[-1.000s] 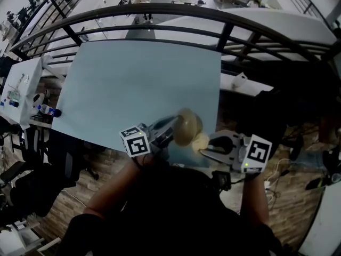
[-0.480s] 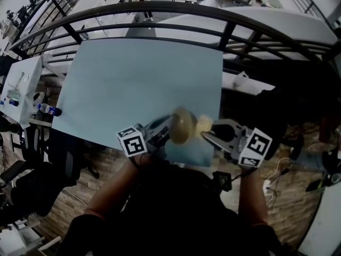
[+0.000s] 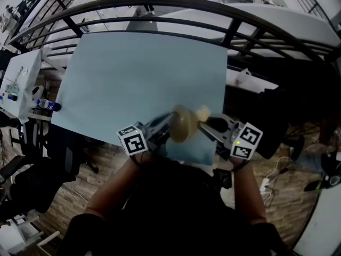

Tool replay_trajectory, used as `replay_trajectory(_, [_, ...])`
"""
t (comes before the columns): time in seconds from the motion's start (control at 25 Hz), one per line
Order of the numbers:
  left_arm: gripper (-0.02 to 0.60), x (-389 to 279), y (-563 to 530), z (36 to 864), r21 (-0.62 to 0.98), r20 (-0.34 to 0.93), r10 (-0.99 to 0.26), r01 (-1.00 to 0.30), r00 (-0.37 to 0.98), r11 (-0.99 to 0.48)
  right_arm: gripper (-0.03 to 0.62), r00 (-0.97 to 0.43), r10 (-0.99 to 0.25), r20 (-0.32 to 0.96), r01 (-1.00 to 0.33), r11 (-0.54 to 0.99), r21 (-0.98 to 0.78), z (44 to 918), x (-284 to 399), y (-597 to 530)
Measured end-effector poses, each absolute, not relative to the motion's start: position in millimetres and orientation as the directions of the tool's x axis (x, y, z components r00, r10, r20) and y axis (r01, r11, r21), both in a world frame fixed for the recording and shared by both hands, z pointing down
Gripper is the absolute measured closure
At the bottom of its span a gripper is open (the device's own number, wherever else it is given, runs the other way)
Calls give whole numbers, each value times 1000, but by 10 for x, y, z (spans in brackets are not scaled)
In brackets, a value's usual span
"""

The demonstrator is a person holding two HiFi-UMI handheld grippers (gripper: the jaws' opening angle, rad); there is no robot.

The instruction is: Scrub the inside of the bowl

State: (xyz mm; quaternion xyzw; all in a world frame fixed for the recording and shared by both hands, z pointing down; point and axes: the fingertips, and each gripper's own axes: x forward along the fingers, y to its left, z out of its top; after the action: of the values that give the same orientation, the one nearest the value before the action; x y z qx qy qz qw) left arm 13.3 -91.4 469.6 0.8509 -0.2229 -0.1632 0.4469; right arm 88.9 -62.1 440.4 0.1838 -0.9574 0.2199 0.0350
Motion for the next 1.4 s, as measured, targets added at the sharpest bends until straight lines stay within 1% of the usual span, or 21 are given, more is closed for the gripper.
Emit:
replay_trajectory(0.16, [573,1,-1013,4867,850,-55,-552,-251,832,-463,530,-942,-307,138,-333,794,-508,4618,700,-674])
replay_trajectory(0.32, [572,-110,-1076,5132,858,0,-573,-294,820,-421,530,-948,-273,165,-316,733,-602,4938,586,-650])
replay_trajectory(0.44, [572,-232,-1131,5315,881,31,-600,-305,799,-361,530,-954,-255,160,-294,672,-680,5137,446,-576])
replay_trajectory(0.52, [572,-305,-1193,5433,891,53,-616,-315,786,-326,530,-954,-209,214,-299,653,-696,5342,293,-461])
replay_trajectory(0.6, [572,-330,-1276,5578,882,89,-616,-349,783,-316,530,-939,-198,279,-341,625,-703,5563,215,-415])
replay_trajectory(0.68, [572,-344,-1361,5724,870,132,-610,-387,781,-307,530,-916,-242,321,-402,582,-707,5731,255,-469])
replay_trajectory(0.88, [572,-466,-1502,5971,868,203,-599,-425,775,-256,530,-874,-305,378,-485,531,-695,5953,334,-610])
replay_trajectory(1.12, [572,-555,-1559,6371,805,352,-541,-543,763,-241,530,-790,-391,472,-613,489,-621,6168,431,-870])
replay_trajectory(1.28, [572,-615,-1608,6602,767,416,-513,-593,751,-245,530,-754,-396,524,-657,475,-585,6350,365,-992])
replay_trajectory(1.4, [571,-641,-1640,6763,708,478,-483,-647,734,-283,530,-707,-413,573,-704,480,-523,6436,370,-1111])
